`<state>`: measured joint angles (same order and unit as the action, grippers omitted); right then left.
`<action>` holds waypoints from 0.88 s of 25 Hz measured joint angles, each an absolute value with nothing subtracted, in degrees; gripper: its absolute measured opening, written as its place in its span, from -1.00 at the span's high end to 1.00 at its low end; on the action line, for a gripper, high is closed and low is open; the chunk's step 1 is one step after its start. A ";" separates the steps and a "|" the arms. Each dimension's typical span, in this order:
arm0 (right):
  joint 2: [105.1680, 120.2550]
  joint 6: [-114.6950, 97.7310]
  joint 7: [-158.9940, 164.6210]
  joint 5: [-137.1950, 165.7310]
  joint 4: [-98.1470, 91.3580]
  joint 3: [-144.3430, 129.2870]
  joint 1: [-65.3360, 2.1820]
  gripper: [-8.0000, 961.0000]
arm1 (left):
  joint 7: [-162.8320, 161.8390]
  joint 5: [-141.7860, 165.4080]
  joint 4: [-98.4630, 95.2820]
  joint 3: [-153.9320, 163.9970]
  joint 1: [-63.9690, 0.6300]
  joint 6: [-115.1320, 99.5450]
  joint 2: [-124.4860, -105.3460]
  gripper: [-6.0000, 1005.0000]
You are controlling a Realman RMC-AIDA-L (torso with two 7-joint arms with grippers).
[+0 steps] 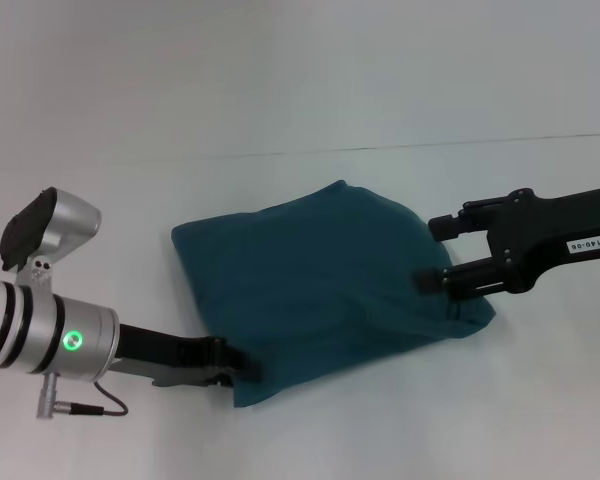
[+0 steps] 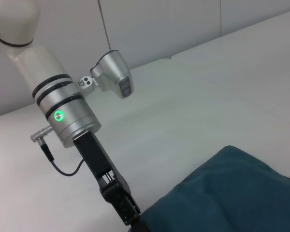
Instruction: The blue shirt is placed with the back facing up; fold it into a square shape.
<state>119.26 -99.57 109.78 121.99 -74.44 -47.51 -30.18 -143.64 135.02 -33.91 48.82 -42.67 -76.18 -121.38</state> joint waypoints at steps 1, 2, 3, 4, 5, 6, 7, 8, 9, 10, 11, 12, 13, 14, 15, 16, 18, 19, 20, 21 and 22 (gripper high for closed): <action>119.26 -99.57 109.77 122.00 -74.44 -47.47 -30.15 -0.72 | -143.51 135.03 -33.92 48.84 -42.61 -75.96 -121.48 0.02; 119.26 -99.57 109.77 121.99 -74.44 -47.44 -30.13 -0.72 | -143.39 135.03 -33.92 48.86 -42.57 -75.76 -121.54 0.11; 119.26 -99.57 109.77 121.99 -74.44 -47.41 -30.13 -0.72 | -143.32 135.04 -33.92 48.90 -42.54 -75.66 -121.56 0.18; 119.26 -99.57 109.78 121.99 -74.44 -47.37 -30.13 -0.72 | -143.23 135.05 -33.90 49.04 -42.53 -75.59 -121.56 0.26; 119.26 -99.57 109.77 121.99 -74.44 -47.34 -30.13 -0.72 | -143.23 135.05 -33.90 49.04 -42.53 -75.59 -121.56 0.34; 119.26 -99.57 109.77 121.99 -74.44 -47.31 -30.13 -0.72 | -143.11 135.05 -33.89 49.18 -42.53 -75.59 -121.56 0.42; 119.26 -99.58 109.77 121.99 -74.44 -47.29 -30.13 -0.72 | -142.86 135.05 -33.88 49.26 -42.54 -75.63 -121.56 0.50; 119.26 -99.58 109.77 121.99 -74.44 -47.28 -30.13 -0.72 | -142.56 135.04 -33.88 49.32 -42.53 -75.81 -121.54 0.58; 119.26 -99.55 109.77 121.99 -74.44 -47.25 -30.14 -0.72 | -142.32 135.04 -33.88 49.34 -42.51 -76.03 -121.50 0.64; 119.26 -99.50 109.77 121.99 -74.44 -47.21 -30.14 -0.72 | -142.08 135.04 -33.92 49.34 -42.42 -76.41 -121.29 0.71; 119.27 -99.47 109.77 121.99 -74.44 -47.14 -30.15 -0.72 | -142.01 135.04 -33.98 49.35 -42.34 -76.77 -121.08 0.77; 119.26 -99.43 109.77 121.99 -74.44 -46.99 -30.15 -0.72 | -141.93 135.06 -34.16 49.30 -42.18 -77.30 -120.64 0.83; 119.26 -99.43 109.75 121.99 -74.44 -46.73 -30.15 -0.72 | -141.87 135.06 -34.26 49.23 -42.04 -77.73 -120.28 0.90; 119.27 -99.42 109.73 121.99 -74.44 -46.49 -30.13 -0.72 | -141.70 135.12 -34.63 49.01 -41.68 -78.86 -119.33 0.90; 119.30 -99.42 109.71 121.99 -74.44 -46.23 -30.10 -0.72 | -141.70 135.12 -34.63 49.01 -41.68 -78.86 -119.33 0.90; 119.35 -99.45 109.68 121.98 -74.44 -46.00 -30.07 -0.72 | -141.55 135.35 -34.94 48.84 -41.49 -79.63 -118.67 0.90; 119.42 -99.59 109.67 121.88 -74.52 -45.76 -29.89 -0.72 | -141.35 136.40 -35.82 48.18 -41.26 -80.89 -117.76 0.90; 119.45 -99.65 109.68 121.80 -74.67 -45.73 -29.77 -0.72 | -141.31 137.22 -36.34 47.66 -41.17 -81.44 -117.43 0.90; 119.47 -99.69 109.69 121.73 -74.78 -45.72 -29.69 -0.72 | -141.30 138.31 -36.93 46.97 -41.10 -82.04 -117.10 0.90; 119.49 -99.71 109.75 121.67 -74.94 -45.72 -29.66 -0.72 | -141.28 140.93 -37.98 45.55 -41.13 -82.80 -116.53 0.90; 119.51 -99.72 109.85 121.64 -75.03 -45.72 -29.64 -0.72 | -141.28 142.27 -38.36 44.94 -41.27 -82.83 -116.32 0.90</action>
